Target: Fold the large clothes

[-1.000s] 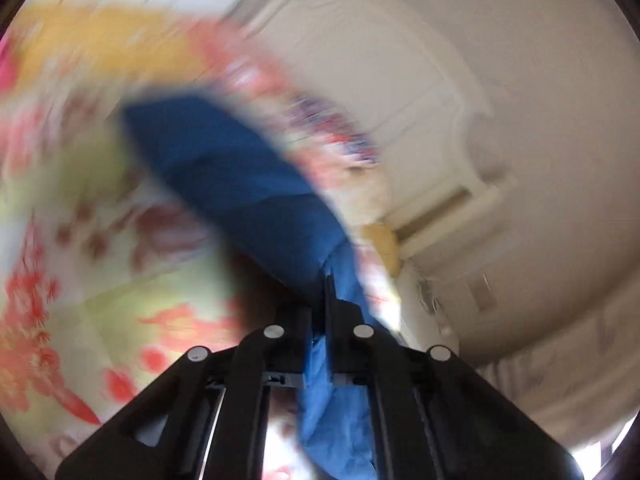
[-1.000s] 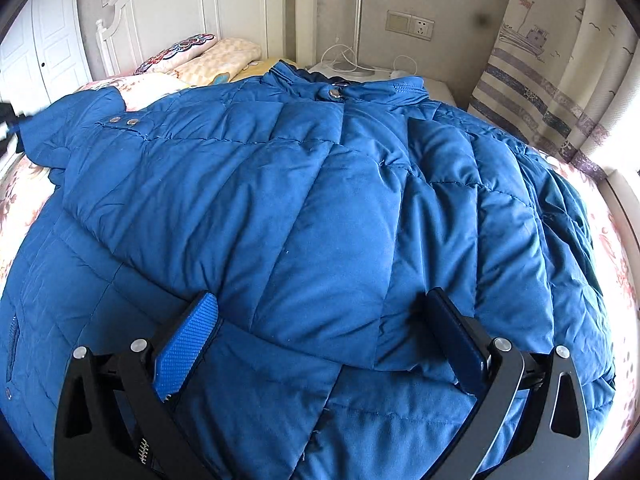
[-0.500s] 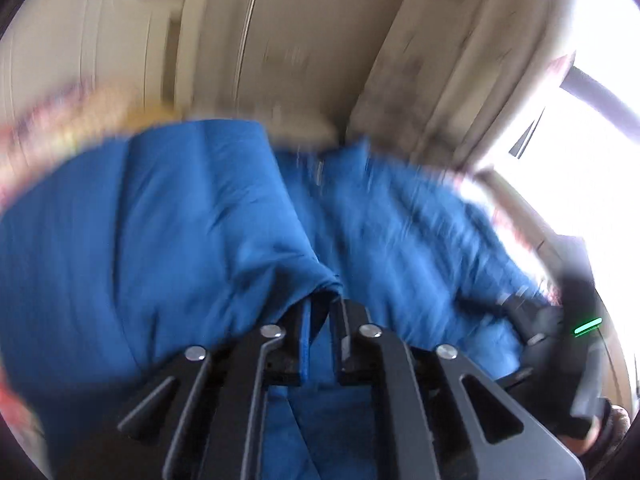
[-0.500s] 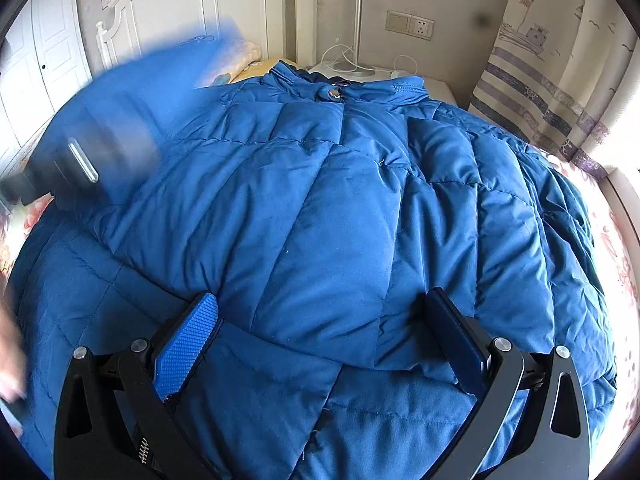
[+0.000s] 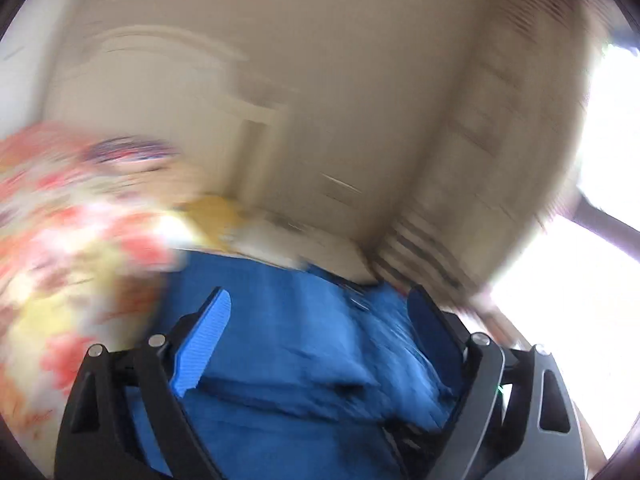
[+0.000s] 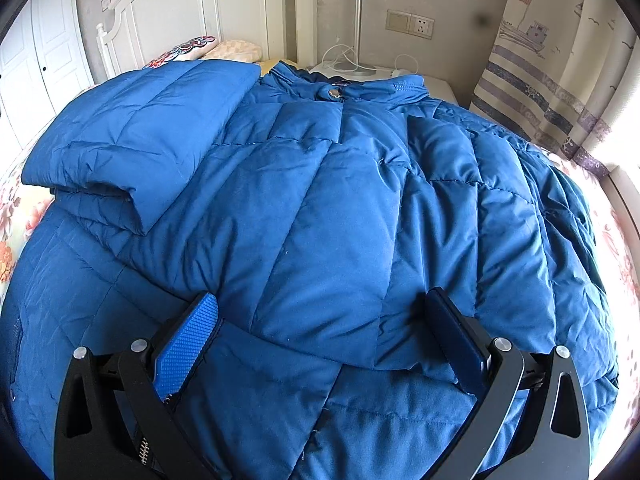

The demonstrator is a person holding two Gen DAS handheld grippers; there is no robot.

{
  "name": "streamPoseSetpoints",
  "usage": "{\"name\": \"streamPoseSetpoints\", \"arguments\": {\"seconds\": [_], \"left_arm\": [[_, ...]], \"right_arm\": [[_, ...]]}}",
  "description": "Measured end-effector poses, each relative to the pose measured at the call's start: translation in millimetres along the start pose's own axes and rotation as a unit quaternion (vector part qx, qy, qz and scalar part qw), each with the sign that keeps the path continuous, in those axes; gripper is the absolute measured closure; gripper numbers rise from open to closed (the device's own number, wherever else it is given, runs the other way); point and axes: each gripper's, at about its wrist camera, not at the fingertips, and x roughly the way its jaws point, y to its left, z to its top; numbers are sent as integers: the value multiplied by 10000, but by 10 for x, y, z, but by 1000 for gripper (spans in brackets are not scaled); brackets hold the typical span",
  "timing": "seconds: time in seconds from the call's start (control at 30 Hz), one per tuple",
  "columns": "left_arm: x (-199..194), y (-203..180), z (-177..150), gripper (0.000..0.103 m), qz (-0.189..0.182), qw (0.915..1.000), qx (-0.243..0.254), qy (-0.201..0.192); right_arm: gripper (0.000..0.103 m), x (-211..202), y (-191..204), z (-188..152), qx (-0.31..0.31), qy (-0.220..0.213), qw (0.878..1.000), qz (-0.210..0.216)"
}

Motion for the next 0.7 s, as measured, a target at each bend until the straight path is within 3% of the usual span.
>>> {"name": "streamPoseSetpoints", "arguments": {"seconds": [0.07,0.1,0.13,0.23,0.33,0.4,0.5,0.57,0.6,0.63,0.7], "left_arm": [[57,352,25,37,578,9963,-624,91],[146,540,13,60,740,9925,-930,272],[262,699,-18,71,829,9890,-1116,501],[563,831,-192,75,1014,9831,-1238,894],[672,844,-251,86,542,9849,-1201,1123],[629,652,-240,90,163,9932,-622,972],[583,485,-271,88,-89,9962,-285,812],[605,537,-283,63,143,9965,-450,691],[649,617,-291,34,305,9950,-678,666],[644,661,-297,25,388,9935,-870,630],[664,798,-330,25,435,9876,-1288,787]], "right_arm": [[4,-2,-1,1,2,2,10000,1],[4,-2,2,2,2,4,10000,1],[4,-2,1,1,-4,5,10000,-6],[4,-5,-5,4,-28,7,10000,-34],[4,-5,-1,0,-37,6,10000,-41],[4,-7,5,-1,-39,2,10000,-46],[5,-49,52,-9,-111,-98,9998,-159],[5,-206,118,-35,-228,-493,9981,-292],[5,-306,145,-53,-271,-757,9965,-247],[5,-480,196,-76,-315,-1200,9922,-81],[5,-778,363,-93,-475,-1869,9809,270]]}}
